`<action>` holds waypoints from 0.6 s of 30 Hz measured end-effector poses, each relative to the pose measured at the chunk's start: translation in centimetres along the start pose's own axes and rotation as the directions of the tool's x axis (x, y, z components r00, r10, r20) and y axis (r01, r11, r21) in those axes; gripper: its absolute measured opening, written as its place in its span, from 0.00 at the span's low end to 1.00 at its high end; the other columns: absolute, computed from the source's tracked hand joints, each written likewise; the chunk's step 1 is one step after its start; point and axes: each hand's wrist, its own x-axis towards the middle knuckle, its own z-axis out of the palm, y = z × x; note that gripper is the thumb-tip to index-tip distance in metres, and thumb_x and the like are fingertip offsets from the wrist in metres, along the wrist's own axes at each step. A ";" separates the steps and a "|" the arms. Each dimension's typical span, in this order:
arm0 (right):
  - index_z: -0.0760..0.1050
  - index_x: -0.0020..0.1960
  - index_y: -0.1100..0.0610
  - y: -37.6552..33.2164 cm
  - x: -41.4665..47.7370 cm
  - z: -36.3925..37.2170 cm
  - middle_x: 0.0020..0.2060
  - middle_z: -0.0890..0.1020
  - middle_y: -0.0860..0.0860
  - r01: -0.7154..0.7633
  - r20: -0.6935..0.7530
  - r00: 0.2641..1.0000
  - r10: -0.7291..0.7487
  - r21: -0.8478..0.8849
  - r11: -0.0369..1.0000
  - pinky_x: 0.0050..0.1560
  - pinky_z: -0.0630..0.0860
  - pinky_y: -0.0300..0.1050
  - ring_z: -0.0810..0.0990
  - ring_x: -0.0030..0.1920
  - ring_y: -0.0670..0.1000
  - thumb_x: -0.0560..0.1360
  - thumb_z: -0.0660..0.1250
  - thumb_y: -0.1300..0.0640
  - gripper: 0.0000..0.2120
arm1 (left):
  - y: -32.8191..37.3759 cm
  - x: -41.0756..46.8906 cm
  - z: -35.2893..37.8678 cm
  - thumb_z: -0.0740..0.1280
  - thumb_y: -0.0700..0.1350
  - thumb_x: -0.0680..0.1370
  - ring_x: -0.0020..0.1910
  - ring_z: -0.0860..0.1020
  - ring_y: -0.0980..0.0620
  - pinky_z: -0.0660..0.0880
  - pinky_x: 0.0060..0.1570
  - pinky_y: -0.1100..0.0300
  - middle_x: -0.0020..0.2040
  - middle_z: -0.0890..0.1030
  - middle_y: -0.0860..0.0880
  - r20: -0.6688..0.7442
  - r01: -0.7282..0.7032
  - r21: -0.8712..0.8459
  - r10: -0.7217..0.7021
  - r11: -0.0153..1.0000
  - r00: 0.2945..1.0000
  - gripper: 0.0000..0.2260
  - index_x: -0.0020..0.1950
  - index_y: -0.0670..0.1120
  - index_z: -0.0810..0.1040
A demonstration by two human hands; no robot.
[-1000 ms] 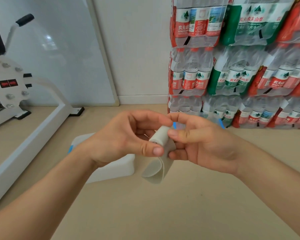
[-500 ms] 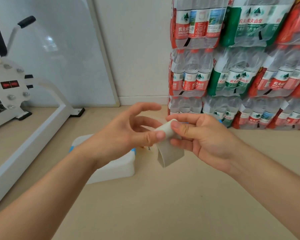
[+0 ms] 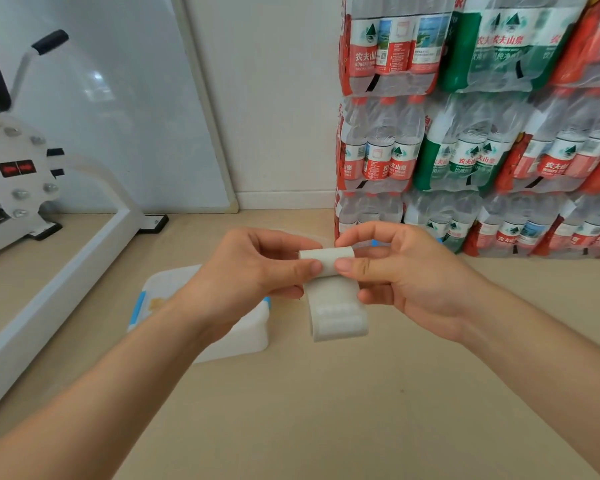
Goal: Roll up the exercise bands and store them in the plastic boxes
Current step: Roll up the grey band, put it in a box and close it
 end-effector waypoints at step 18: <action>0.74 0.41 0.58 0.3 0.3 0.0 0.33 0.79 0.52 0.093 0.032 0.995 -0.098 0.125 0.988 0.39 0.76 0.36 0.79 0.36 0.47 0.58 0.72 0.68 0.14 | -0.5 0.2 0.3 0.73 0.35 0.68 0.47 0.81 0.46 0.76 0.51 0.57 0.48 0.84 0.42 0.041 -0.081 -0.122 0.086 0.989 0.995 0.13 0.51 0.43 0.79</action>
